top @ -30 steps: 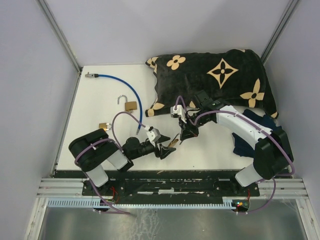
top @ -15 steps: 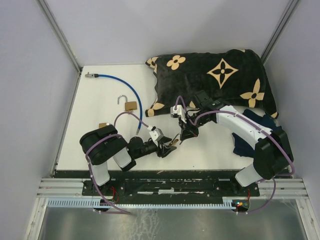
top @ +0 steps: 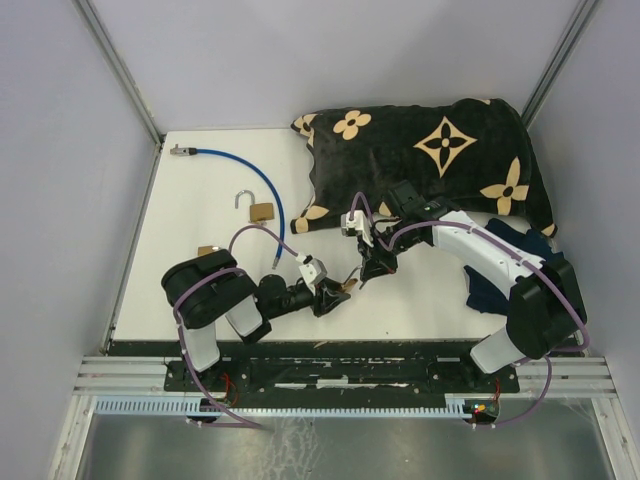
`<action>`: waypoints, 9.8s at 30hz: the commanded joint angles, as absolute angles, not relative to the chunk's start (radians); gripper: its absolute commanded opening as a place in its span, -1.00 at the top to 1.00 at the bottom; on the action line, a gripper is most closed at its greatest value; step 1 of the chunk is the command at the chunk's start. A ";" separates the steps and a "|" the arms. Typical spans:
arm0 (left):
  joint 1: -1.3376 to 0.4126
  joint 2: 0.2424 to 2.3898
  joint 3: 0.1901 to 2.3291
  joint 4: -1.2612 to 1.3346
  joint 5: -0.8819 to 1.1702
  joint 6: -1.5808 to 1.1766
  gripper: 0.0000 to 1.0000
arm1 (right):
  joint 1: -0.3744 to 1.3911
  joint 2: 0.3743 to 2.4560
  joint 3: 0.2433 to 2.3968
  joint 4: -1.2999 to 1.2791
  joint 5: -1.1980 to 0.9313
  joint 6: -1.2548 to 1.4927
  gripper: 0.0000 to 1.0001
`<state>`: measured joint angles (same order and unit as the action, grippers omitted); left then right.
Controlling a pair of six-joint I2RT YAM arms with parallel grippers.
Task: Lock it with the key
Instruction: Lock the lock, then place the key at the center of the board.
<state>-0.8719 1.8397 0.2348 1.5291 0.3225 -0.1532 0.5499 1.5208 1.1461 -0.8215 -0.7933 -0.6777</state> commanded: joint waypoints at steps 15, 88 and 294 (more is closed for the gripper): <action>-0.865 1.873 0.271 1.729 0.358 -0.147 0.18 | 0.576 1.545 1.163 -0.803 -0.864 -0.716 0.96; -0.745 1.869 0.146 1.728 0.473 0.203 0.94 | 0.799 1.755 1.162 -0.973 -0.615 -0.906 0.96; 0.033 0.917 0.194 0.456 0.592 -0.949 0.94 | 0.331 1.586 1.153 -0.338 -1.208 0.029 0.96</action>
<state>-0.0517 0.9482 0.2035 0.5270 0.5285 -0.8940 0.2947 1.5715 1.1221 -0.3534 -1.1503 0.0502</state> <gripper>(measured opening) 0.053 0.074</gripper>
